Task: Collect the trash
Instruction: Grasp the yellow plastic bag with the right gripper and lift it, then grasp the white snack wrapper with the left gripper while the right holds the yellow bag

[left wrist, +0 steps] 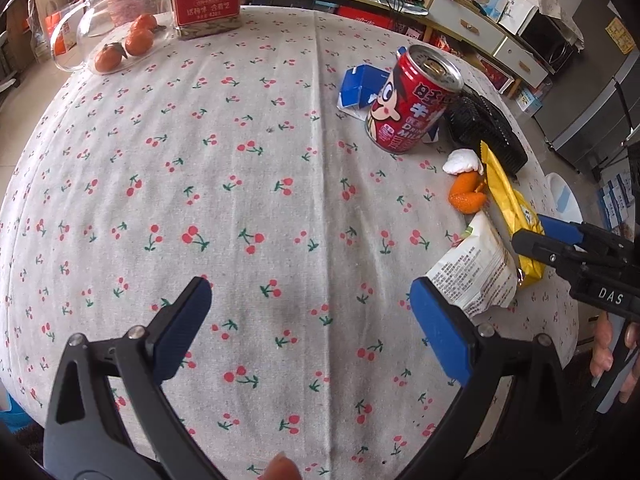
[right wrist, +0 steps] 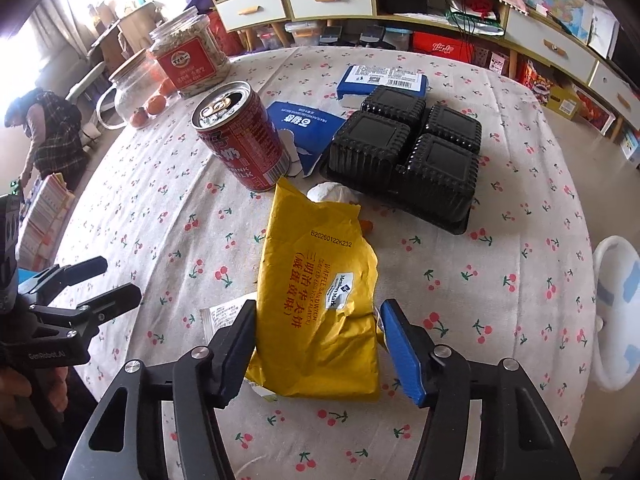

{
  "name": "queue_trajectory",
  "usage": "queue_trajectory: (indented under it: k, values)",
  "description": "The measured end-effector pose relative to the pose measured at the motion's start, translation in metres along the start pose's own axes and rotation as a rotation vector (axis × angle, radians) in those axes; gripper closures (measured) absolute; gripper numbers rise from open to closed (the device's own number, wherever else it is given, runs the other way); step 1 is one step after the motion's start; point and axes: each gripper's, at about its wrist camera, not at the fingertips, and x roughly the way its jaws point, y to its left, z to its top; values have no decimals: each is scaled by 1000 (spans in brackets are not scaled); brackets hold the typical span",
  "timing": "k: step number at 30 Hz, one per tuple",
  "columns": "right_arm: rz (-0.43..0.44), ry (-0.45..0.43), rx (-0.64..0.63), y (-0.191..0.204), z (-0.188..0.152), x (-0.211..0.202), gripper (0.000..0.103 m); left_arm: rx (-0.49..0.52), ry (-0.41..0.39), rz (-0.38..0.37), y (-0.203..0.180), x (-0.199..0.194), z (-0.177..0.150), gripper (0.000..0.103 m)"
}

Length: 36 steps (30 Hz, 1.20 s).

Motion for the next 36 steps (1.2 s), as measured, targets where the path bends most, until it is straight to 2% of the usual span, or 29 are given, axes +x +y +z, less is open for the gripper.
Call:
queue_trajectory:
  k: [12,15,23,28,33,35,36]
  values:
    - [-48,-75,107,-49,-10,-36,41,206,28,-137,-66,15,1,4]
    - [-55,-82,132,-60,-15,-41,41,265,36,-145,-82,22,5,4]
    - [-78,-74,179,-82,-32,-48,41,334,60,-191,-111,37,11,4]
    - [-85,-73,209,-96,-42,-52,41,401,63,-160,-125,45,5,4]
    - [-90,-70,233,-108,-50,-55,41,408,73,-122,-127,51,2,15]
    - [-93,-68,241,-112,-53,-56,41,410,65,-138,-129,49,2,26]
    - [-94,-67,245,-113,-54,-57,41,410,62,-147,-129,47,2,28]
